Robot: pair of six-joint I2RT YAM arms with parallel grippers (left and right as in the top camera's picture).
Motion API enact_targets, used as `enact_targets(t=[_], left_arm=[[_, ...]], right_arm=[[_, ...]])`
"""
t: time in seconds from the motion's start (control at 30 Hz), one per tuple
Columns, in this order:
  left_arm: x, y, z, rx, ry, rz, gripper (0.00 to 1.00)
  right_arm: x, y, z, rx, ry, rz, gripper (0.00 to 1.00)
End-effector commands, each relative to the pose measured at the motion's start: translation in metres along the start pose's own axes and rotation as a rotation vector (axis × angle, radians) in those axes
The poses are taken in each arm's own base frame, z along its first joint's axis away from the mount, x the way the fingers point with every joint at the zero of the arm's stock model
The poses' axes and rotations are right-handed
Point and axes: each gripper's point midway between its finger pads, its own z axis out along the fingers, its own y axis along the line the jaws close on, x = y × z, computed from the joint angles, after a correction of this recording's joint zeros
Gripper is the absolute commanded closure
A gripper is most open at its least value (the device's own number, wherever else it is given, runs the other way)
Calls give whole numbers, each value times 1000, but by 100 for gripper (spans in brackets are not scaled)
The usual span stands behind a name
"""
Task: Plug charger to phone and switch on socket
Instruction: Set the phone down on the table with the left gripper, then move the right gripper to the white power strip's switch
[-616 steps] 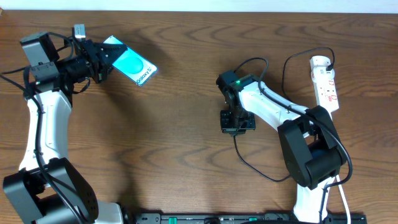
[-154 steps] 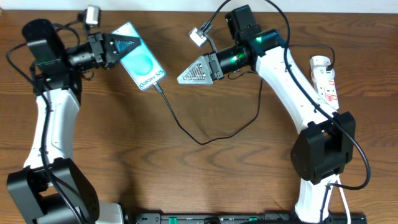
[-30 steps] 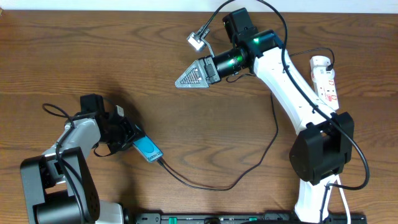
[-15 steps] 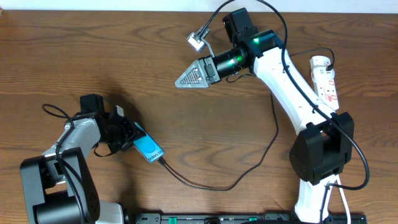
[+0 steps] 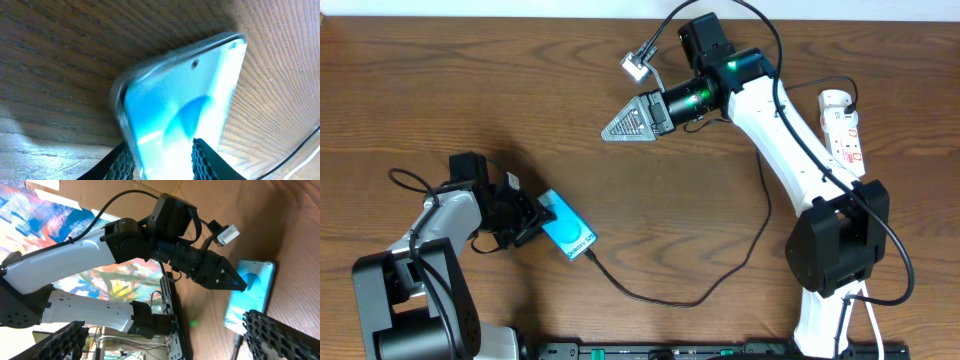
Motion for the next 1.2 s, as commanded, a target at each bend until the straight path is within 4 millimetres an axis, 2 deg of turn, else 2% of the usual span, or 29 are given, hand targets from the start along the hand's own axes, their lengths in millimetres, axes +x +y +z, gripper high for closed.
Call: enact_targets(t=[0.0, 0.33, 0.4, 0.53, 0.57, 0.7, 0.73, 0.77, 0.8, 0.9, 0.93, 0.97, 1.07, 1.1, 1.17], left_arm=[[6, 17, 4, -76, 13, -25, 60], [4, 16, 4, -73, 6, -20, 60], [0, 14, 3, -69, -5, -15, 60], [-11, 1, -11, -51, -49, 11, 52], [-16, -8, -21, -37, -81, 30, 49], [-20, -43, -59, 71, -197, 116, 43], [-18, -55, -74, 104, -248, 152, 41], [-17, -58, -81, 115, -266, 165, 39], [-13, -68, -97, 139, -320, 199, 33], [-3, -81, -125, 175, -409, 255, 25], [0, -83, -131, 183, -429, 268, 23], [6, -87, -141, 197, -462, 289, 21], [16, -93, -156, 217, -511, 320, 21], [21, -95, -162, 225, -531, 332, 20], [24, -95, -165, 231, -540, 333, 20]], right_arm=[[-2, 7, 1, -9, 0, -23, 1], [-2, 7, 1, -7, 0, -23, 1], [0, -3, -1, 46, 4, -3, 1], [10, -32, -20, 197, 10, 102, 1], [15, -45, -35, 253, 4, 158, 2], [26, -71, -76, 369, -24, 280, 5], [32, -79, -93, 405, -37, 332, 5], [34, -82, -100, 416, -43, 350, 5], [41, -89, -116, 452, -55, 398, 4], [61, -105, -162, 580, -81, 509, 4], [65, -108, -171, 612, -87, 537, 3], [77, -115, -197, 708, -112, 613, 3], [99, -125, -251, 934, -181, 738, 2], [111, -124, -285, 1070, -239, 798, 1], [117, -120, -311, 1150, -294, 810, 1]])
